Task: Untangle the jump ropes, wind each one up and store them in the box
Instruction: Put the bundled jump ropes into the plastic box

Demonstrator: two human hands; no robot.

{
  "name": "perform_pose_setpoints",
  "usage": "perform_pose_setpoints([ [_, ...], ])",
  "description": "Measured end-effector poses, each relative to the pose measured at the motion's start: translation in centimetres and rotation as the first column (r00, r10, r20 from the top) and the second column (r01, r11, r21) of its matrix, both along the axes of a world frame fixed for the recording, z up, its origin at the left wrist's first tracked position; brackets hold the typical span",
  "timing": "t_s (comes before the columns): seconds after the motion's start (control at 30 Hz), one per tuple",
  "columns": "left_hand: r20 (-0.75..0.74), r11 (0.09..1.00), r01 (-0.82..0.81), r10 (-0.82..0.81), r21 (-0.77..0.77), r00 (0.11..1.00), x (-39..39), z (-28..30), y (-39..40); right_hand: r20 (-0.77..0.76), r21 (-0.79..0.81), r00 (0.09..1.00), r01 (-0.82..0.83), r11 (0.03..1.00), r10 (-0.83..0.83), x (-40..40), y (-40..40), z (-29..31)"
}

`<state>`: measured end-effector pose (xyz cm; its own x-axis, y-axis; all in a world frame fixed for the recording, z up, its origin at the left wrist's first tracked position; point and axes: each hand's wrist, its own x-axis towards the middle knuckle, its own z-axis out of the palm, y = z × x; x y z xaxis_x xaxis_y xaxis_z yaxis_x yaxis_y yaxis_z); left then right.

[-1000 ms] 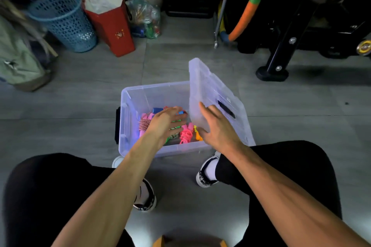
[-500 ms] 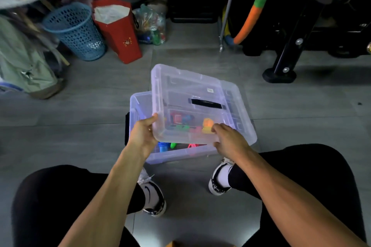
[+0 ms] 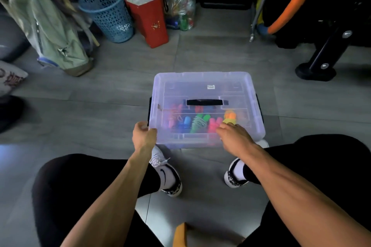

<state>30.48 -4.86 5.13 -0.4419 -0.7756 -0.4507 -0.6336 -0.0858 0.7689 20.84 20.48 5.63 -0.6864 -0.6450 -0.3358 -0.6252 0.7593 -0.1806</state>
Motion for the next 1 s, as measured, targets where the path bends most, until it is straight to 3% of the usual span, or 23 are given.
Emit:
perform_pose_setpoints([
  [0.07, 0.188, 0.956, 0.244, -0.212, -0.165, 0.959, 0.1, -0.2, 0.2, 0.046, -0.012, 0.999, 0.022, 1.000, -0.021, 0.5, -0.1, -0.4],
  [0.1, 0.275, 0.886, 0.396, -0.328, -0.241, 0.904, 0.1, -0.7, 0.5, 0.093, -0.041, 0.993, 0.072, 0.997, -0.068, 0.6, -0.2, -0.6],
  [0.2, 0.484, 0.572, 0.758, -0.590, -0.314, 0.646, -0.5, -1.2, 2.0, 0.193, -0.146, 0.970, 0.178, 0.973, -0.148, 0.4, 0.2, -1.1],
  [0.3, 0.544, 0.338, 0.897, -0.713, -0.285, 0.442, -2.0, -1.7, 4.0, 0.186, -0.146, 0.953, 0.268, 0.952, -0.240, -0.7, 1.0, -1.6],
  [0.4, 0.541, 0.312, 0.921, -0.745, -0.234, 0.390, -3.6, -2.3, 5.3, 0.166, -0.169, 0.912, 0.401, 0.900, -0.375, -1.6, 2.5, -1.9],
  [0.57, 0.541, 0.331, 0.896, -0.715, -0.296, 0.443, -6.9, -1.8, 7.5, -0.032, -0.122, 0.896, 0.436, 0.892, -0.442, -1.4, 6.1, -3.1],
  [0.63, 0.601, 0.277, 0.904, -0.678, -0.325, 0.424, -8.5, -1.5, 8.8, -0.014, -0.121, 0.916, 0.396, 0.910, -0.400, -1.6, 7.0, -3.8],
  [0.7, 0.619, 0.200, 0.932, -0.703, -0.302, 0.351, -10.3, -1.2, 10.3, 0.057, -0.204, 0.884, 0.466, 0.861, -0.465, -2.6, 7.5, -3.6],
  [0.77, 0.586, 0.191, 0.959, -0.761, -0.208, 0.278, -11.9, -1.0, 11.3, 0.132, -0.328, 0.775, 0.623, 0.710, -0.618, -4.2, 7.5, -3.0],
  [0.83, 0.554, 0.233, 0.963, -0.788, -0.136, 0.269, -13.2, -1.5, 12.0, 0.214, -0.398, 0.612, 0.766, 0.505, -0.761, -6.2, 7.7, -2.6],
  [0.9, 0.544, 0.265, 0.956, -0.788, -0.125, 0.289, -13.7, -2.1, 12.0, 0.299, -0.363, 0.479, 0.857, 0.366, -0.825, -8.3, 7.6, -2.2],
  [1.0, 0.534, 0.257, 0.953, -0.789, -0.161, 0.304, -13.8, -3.0, 11.5, 0.465, -0.188, 0.326, 0.945, 0.268, -0.823, -10.6, 7.4, -2.4],
])
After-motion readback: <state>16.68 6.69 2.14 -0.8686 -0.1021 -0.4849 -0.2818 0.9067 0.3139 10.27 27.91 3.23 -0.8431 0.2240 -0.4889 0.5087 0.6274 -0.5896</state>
